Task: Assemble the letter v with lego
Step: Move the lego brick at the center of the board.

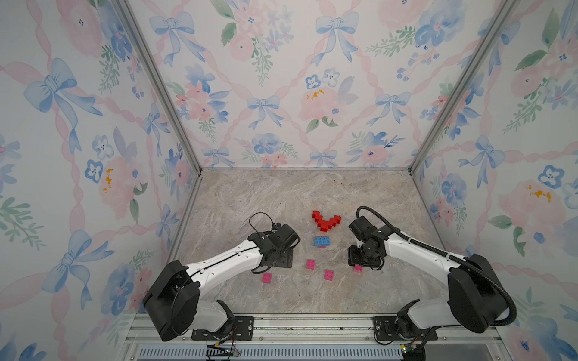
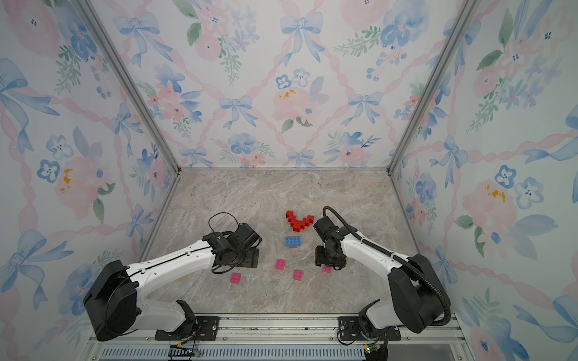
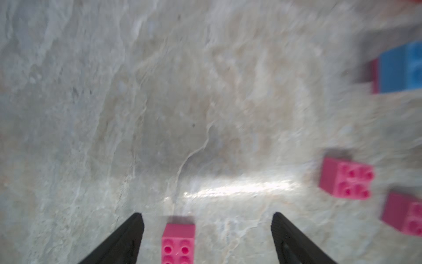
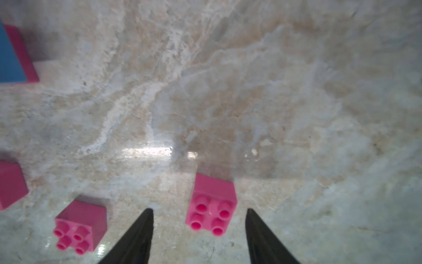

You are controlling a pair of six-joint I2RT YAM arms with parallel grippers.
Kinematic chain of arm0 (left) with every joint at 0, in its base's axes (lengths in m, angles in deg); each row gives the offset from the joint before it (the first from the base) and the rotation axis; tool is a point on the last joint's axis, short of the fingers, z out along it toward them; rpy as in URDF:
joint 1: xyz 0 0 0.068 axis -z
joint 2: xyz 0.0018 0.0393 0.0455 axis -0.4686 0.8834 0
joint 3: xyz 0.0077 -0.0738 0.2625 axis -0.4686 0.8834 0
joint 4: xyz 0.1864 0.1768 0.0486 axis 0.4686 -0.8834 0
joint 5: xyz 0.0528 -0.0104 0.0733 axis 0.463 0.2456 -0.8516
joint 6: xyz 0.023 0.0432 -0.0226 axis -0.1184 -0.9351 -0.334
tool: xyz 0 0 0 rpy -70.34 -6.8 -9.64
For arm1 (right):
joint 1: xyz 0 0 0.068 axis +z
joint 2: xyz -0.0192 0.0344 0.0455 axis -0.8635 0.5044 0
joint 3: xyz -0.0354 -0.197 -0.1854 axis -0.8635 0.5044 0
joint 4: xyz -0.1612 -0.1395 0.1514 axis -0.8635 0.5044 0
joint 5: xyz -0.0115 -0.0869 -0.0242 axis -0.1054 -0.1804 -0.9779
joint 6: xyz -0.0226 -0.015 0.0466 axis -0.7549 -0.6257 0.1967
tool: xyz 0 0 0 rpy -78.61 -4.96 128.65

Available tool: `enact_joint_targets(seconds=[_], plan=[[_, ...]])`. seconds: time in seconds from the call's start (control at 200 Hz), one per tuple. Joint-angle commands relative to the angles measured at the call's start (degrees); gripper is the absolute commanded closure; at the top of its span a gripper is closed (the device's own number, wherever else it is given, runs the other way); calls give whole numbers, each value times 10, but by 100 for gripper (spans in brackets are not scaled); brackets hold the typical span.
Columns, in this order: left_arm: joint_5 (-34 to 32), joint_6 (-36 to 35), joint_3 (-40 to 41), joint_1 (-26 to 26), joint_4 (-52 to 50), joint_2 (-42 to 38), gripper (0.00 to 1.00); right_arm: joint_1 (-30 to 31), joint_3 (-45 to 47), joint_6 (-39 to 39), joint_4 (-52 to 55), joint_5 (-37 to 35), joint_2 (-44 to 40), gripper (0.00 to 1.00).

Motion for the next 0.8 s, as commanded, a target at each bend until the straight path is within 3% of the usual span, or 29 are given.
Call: enact_joint_targets(seconds=[0.0, 0.125, 0.345, 0.6, 0.795], plan=[[15, -12, 38, -5, -52, -4, 7, -9, -22, -2, 37, 7, -6, 35], [30, -7, 70, -18, -41, -7, 6, -18, -23, -5, 45, 6, -8, 34], [66, -7, 78, -20, 6, 21, 36, -25, -24, -3, 39, 12, -6, 35], [81, 4, 60, -10, 24, 39, 63, -39, -29, 12, 29, 16, 13, 42], [91, 37, -3, 41, 35, 86, 73, -52, -21, 34, 26, 26, 20, 48]])
